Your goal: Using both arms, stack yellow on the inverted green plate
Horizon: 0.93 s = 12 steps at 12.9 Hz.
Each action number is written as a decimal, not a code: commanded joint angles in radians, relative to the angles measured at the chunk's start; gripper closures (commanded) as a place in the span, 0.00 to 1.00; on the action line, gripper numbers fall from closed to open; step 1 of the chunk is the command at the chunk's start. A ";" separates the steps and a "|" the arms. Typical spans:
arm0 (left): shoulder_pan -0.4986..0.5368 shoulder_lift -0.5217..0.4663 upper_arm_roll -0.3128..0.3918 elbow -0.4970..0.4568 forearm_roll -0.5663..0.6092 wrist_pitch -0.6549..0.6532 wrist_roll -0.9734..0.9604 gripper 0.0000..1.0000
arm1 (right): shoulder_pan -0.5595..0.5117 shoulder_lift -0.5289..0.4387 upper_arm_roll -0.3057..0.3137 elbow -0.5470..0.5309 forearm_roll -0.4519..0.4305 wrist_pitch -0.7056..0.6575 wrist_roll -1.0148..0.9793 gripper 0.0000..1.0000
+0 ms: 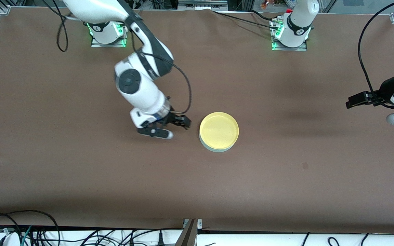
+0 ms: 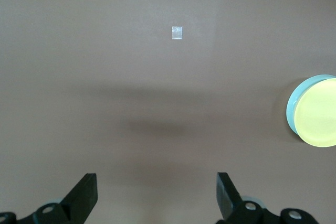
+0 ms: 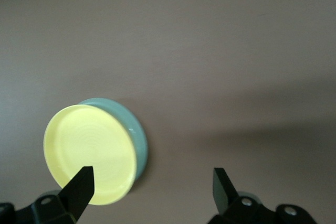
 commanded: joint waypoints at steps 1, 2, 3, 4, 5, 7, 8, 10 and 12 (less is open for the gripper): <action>-0.001 0.013 0.000 0.031 -0.010 -0.016 0.012 0.00 | 0.008 -0.121 -0.144 -0.033 -0.030 -0.207 -0.095 0.00; -0.002 0.013 0.000 0.031 -0.010 -0.016 0.012 0.00 | 0.008 -0.158 -0.211 -0.033 -0.030 -0.297 -0.212 0.00; -0.002 0.013 0.000 0.031 -0.010 -0.016 0.012 0.00 | 0.008 -0.193 -0.276 -0.033 -0.031 -0.388 -0.324 0.00; -0.002 0.013 0.000 0.031 -0.010 -0.016 0.013 0.00 | 0.008 -0.212 -0.342 -0.033 -0.033 -0.445 -0.440 0.00; -0.002 0.013 0.000 0.031 -0.008 -0.016 0.013 0.00 | 0.008 -0.229 -0.400 -0.034 -0.032 -0.487 -0.551 0.00; 0.001 0.014 0.000 0.031 -0.008 -0.016 0.015 0.00 | 0.008 -0.264 -0.489 -0.033 -0.031 -0.530 -0.665 0.00; 0.004 0.014 0.000 0.031 -0.008 -0.016 0.016 0.00 | 0.005 -0.279 -0.520 -0.034 -0.035 -0.553 -0.729 0.00; 0.004 0.014 0.002 0.031 -0.008 -0.016 0.016 0.00 | -0.002 -0.299 -0.536 -0.025 -0.086 -0.585 -0.812 0.00; 0.002 0.016 0.000 0.031 -0.007 -0.016 0.016 0.00 | -0.021 -0.328 -0.522 -0.027 -0.104 -0.646 -0.805 0.00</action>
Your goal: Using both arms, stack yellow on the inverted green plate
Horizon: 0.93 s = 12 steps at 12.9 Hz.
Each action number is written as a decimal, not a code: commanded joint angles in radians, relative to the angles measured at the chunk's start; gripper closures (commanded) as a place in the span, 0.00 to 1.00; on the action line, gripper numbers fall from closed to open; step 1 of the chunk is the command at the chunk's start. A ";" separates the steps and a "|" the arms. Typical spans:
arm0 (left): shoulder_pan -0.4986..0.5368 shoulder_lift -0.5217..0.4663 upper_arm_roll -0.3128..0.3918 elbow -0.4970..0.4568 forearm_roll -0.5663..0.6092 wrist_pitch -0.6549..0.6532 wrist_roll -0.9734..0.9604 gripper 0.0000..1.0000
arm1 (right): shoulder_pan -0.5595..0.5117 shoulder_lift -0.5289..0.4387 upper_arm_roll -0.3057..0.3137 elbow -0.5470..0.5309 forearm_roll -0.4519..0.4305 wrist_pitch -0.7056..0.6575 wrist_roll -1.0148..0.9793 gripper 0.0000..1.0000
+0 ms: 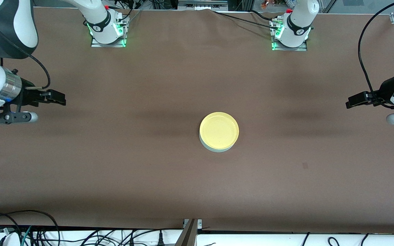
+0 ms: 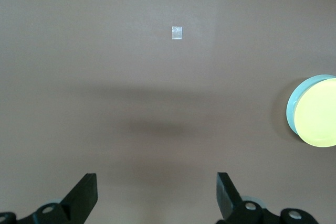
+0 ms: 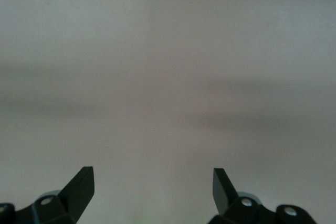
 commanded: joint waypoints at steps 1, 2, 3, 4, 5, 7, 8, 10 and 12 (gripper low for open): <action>-0.002 0.015 0.000 0.030 -0.005 -0.016 0.016 0.00 | -0.070 -0.051 0.080 -0.031 -0.027 -0.048 -0.011 0.00; -0.002 0.015 -0.002 0.030 0.014 -0.016 0.016 0.00 | -0.181 -0.062 0.198 -0.031 -0.033 -0.049 -0.010 0.00; -0.002 0.013 -0.003 0.030 0.022 -0.016 0.016 0.00 | -0.272 -0.073 0.307 -0.035 -0.055 -0.048 -0.005 0.00; -0.001 0.013 -0.005 0.030 0.022 -0.016 0.018 0.00 | -0.312 -0.097 0.351 -0.066 -0.067 -0.034 0.018 0.00; -0.002 0.013 -0.005 0.030 0.022 -0.016 0.017 0.00 | -0.340 -0.126 0.384 -0.103 -0.069 -0.020 0.063 0.00; -0.004 0.013 -0.005 0.030 0.022 -0.016 0.015 0.00 | -0.409 -0.163 0.438 -0.137 -0.069 0.001 0.081 0.00; -0.004 0.015 -0.005 0.030 0.022 -0.016 0.015 0.00 | -0.434 -0.165 0.438 -0.131 -0.061 0.006 0.076 0.00; -0.005 0.013 -0.005 0.030 0.022 -0.016 0.013 0.00 | -0.484 -0.186 0.438 -0.120 -0.055 0.033 0.087 0.00; -0.005 0.013 -0.005 0.030 0.022 -0.016 0.013 0.00 | -0.497 -0.188 0.440 -0.117 -0.059 0.052 0.076 0.00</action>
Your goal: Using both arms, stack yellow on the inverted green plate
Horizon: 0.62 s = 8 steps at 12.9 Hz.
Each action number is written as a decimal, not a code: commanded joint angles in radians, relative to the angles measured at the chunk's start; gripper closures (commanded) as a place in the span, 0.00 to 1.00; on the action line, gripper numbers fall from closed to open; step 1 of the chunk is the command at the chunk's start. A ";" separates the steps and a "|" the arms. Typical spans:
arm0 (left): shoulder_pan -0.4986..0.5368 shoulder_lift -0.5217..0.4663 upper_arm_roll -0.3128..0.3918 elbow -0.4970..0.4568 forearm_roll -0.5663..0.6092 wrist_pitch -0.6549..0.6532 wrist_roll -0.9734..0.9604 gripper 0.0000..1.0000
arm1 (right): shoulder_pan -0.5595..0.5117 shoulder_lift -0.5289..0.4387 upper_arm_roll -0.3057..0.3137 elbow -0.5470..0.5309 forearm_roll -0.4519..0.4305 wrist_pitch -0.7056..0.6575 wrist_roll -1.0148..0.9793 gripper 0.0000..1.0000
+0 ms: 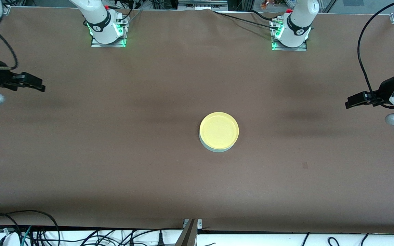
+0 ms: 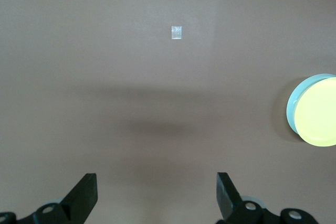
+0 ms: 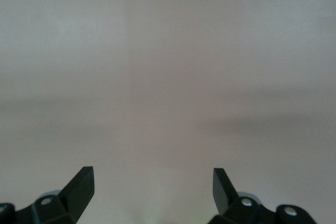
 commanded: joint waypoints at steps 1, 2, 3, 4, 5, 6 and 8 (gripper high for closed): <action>-0.003 0.013 -0.002 0.030 0.020 -0.016 0.013 0.00 | -0.029 -0.027 0.028 -0.028 -0.007 0.019 0.007 0.00; -0.003 0.014 -0.002 0.032 0.020 -0.016 0.011 0.00 | -0.029 -0.029 0.028 -0.028 -0.010 0.020 0.009 0.00; -0.005 0.013 -0.004 0.032 0.020 -0.016 0.011 0.00 | -0.029 -0.029 0.028 -0.030 -0.010 0.023 0.010 0.00; -0.005 0.013 -0.004 0.032 0.020 -0.016 0.011 0.00 | -0.031 -0.029 0.028 -0.028 -0.010 0.026 0.009 0.00; -0.005 0.013 -0.004 0.032 0.020 -0.016 0.011 0.00 | -0.035 -0.030 0.028 -0.030 -0.010 0.026 0.010 0.00; -0.005 0.013 -0.004 0.032 0.020 -0.016 0.011 0.00 | -0.035 -0.030 0.028 -0.030 -0.011 0.028 0.009 0.00; -0.003 0.013 -0.004 0.030 0.020 -0.016 0.011 0.00 | -0.040 -0.030 0.028 -0.033 -0.011 0.028 0.010 0.00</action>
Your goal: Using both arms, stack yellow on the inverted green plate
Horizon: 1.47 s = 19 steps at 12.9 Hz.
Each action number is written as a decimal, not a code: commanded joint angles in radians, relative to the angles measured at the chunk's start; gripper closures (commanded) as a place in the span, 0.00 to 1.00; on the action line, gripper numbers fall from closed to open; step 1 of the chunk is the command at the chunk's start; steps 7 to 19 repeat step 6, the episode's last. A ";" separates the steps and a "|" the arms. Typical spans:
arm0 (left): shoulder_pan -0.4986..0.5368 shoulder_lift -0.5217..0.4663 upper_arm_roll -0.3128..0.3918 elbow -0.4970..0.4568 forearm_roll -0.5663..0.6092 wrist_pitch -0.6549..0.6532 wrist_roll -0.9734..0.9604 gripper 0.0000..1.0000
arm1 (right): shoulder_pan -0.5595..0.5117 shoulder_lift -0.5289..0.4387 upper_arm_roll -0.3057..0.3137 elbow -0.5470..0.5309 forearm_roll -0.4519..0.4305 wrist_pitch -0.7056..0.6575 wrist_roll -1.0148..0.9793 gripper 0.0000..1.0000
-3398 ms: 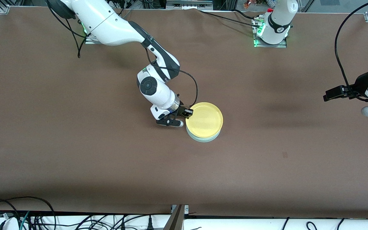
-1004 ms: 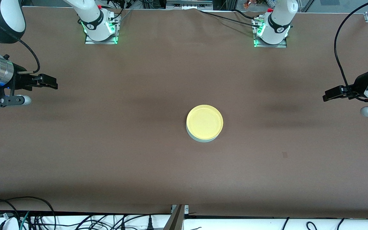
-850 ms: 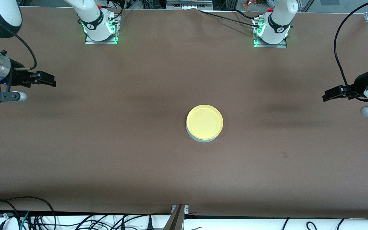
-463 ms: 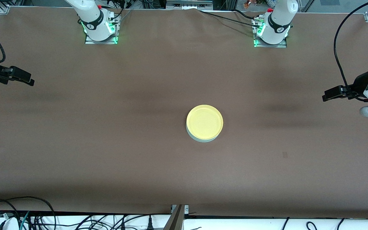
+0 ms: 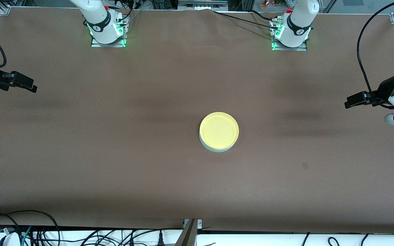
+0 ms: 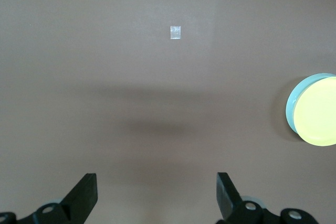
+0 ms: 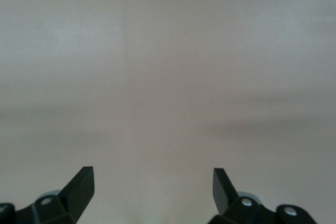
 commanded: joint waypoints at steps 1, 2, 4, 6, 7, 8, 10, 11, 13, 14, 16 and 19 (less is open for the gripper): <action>-0.004 0.013 -0.002 0.030 0.020 -0.016 0.011 0.00 | -0.024 -0.024 0.020 -0.028 -0.011 0.010 0.008 0.00; -0.004 0.013 -0.002 0.032 0.020 -0.016 0.011 0.00 | -0.025 -0.024 0.020 -0.028 -0.011 0.010 0.008 0.00; -0.004 0.013 -0.002 0.032 0.020 -0.016 0.011 0.00 | -0.025 -0.024 0.022 -0.028 -0.010 0.007 0.007 0.00; -0.004 0.013 -0.002 0.032 0.020 -0.016 0.011 0.00 | -0.032 -0.021 0.022 -0.026 -0.010 0.007 -0.002 0.00; -0.004 0.013 -0.002 0.032 0.020 -0.016 0.011 0.00 | -0.032 -0.021 0.022 -0.026 -0.010 0.007 -0.002 0.00; -0.004 0.013 -0.002 0.032 0.020 -0.016 0.011 0.00 | -0.032 -0.021 0.022 -0.026 -0.010 0.007 -0.002 0.00; -0.004 0.013 -0.002 0.032 0.020 -0.016 0.011 0.00 | -0.032 -0.021 0.022 -0.026 -0.010 0.007 -0.002 0.00; -0.004 0.013 -0.002 0.032 0.020 -0.016 0.011 0.00 | -0.032 -0.021 0.022 -0.026 -0.010 0.007 -0.002 0.00; -0.004 0.013 -0.002 0.032 0.020 -0.016 0.011 0.00 | -0.032 -0.021 0.022 -0.026 -0.010 0.007 -0.002 0.00; -0.004 0.013 -0.002 0.032 0.020 -0.016 0.011 0.00 | -0.032 -0.021 0.022 -0.026 -0.010 0.007 -0.002 0.00; -0.004 0.013 -0.002 0.032 0.020 -0.016 0.011 0.00 | -0.032 -0.021 0.022 -0.026 -0.010 0.007 -0.002 0.00; -0.004 0.013 -0.002 0.032 0.020 -0.016 0.011 0.00 | -0.032 -0.021 0.022 -0.026 -0.010 0.007 -0.002 0.00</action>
